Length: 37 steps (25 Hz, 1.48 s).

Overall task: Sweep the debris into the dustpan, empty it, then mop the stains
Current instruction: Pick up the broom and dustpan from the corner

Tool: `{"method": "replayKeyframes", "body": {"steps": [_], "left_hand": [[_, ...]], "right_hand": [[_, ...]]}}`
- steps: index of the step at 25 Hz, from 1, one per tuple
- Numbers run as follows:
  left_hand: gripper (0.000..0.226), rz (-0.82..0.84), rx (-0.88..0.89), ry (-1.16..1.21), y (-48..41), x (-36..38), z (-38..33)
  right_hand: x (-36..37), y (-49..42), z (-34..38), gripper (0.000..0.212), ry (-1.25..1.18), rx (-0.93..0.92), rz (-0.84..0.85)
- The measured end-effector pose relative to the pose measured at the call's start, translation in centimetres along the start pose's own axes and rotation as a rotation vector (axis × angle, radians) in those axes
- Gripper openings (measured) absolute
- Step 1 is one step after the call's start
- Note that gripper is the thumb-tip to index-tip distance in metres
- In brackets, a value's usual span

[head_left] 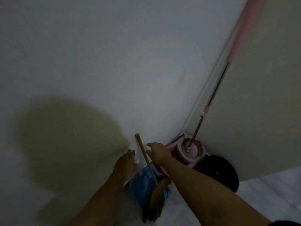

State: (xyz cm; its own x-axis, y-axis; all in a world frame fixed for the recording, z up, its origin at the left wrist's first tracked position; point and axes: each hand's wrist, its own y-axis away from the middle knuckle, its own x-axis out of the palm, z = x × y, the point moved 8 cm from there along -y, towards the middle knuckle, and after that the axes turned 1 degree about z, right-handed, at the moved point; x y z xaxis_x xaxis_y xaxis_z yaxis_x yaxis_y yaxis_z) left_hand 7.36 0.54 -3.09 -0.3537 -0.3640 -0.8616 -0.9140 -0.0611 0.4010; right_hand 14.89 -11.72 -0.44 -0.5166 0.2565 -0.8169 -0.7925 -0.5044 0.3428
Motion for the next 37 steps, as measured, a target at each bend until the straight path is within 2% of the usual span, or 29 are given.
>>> {"method": "replayKeyframes", "body": {"steps": [5, 7, 10, 12, 14, 15, 20, 22, 25, 28, 31, 33, 35, 37], "left_hand": [[0.066, -0.084, -0.012, 0.149, -1.4, 1.1, 1.4], [0.065, -0.109, -0.064, 0.285, -2.1, 1.6, 2.0], [0.06, -0.091, -0.119, 0.559, -2.9, 2.9, 2.0], [0.046, -0.116, -0.152, 0.624, -3.2, 3.2, 2.3], [0.023, -0.118, -0.14, 0.539, -3.5, 3.1, 2.7], [0.015, -0.084, -0.149, 0.514, -3.6, 3.2, 2.9], [0.03, 0.171, -0.283, 0.475, -3.1, 4.5, 3.3], [0.036, 0.324, -0.341, 0.52, -2.1, 6.0, 3.1], [0.033, 0.536, -0.408, 0.671, -0.3, 8.0, 2.1], [0.039, 0.618, -0.541, 0.893, 0.8, 8.7, 1.9], [0.035, 0.729, -0.645, 1.009, 1.8, 10.2, 2.2], [0.042, 0.769, -0.689, 0.955, 2.7, 11.4, 2.7], [0.052, 0.803, -0.713, 0.876, 3.6, 12.3, 3.0], [0.055, 0.781, -0.723, 0.791, 3.9, 13.2, 3.5]], "right_hand": [[1.0, -3.1, 0.3, 0.042, -0.186, 0.04, -0.122], [1.5, -4.1, 0.0, 0.042, -0.262, 0.072, -0.163], [1.7, -4.6, -0.2, 0.03, -0.328, 0.078, -0.213], [1.7, -4.0, -0.3, 0.024, -0.342, 0.06, -0.247], [2.0, -2.7, -0.9, 0.019, -0.412, 0.073, -0.229], [2.4, -1.9, -1.4, 0.018, -0.469, 0.092, -0.206], [3.8, 2.3, -2.6, 0.014, -0.817, 0.165, -0.106], [4.7, 4.0, -2.9, 0.022, -0.996, 0.21, -0.044], [6.9, 6.4, -3.4, 0.025, -1.322, 0.34, 0.006], [8.3, 8.2, -3.6, 0.025, -1.653, 0.524, -0.043], [9.3, 8.9, -3.6, 0.026, -1.778, 0.678, -0.035], [9.9, 9.0, -3.7, 0.031, -1.844, 0.782, -0.035], [11.3, 9.8, -4.4, 0.032, -1.906, 0.967, -0.033], [12.8, 11.0, -5.4, 0.027, -1.971, 1.081, 0.001]]}}
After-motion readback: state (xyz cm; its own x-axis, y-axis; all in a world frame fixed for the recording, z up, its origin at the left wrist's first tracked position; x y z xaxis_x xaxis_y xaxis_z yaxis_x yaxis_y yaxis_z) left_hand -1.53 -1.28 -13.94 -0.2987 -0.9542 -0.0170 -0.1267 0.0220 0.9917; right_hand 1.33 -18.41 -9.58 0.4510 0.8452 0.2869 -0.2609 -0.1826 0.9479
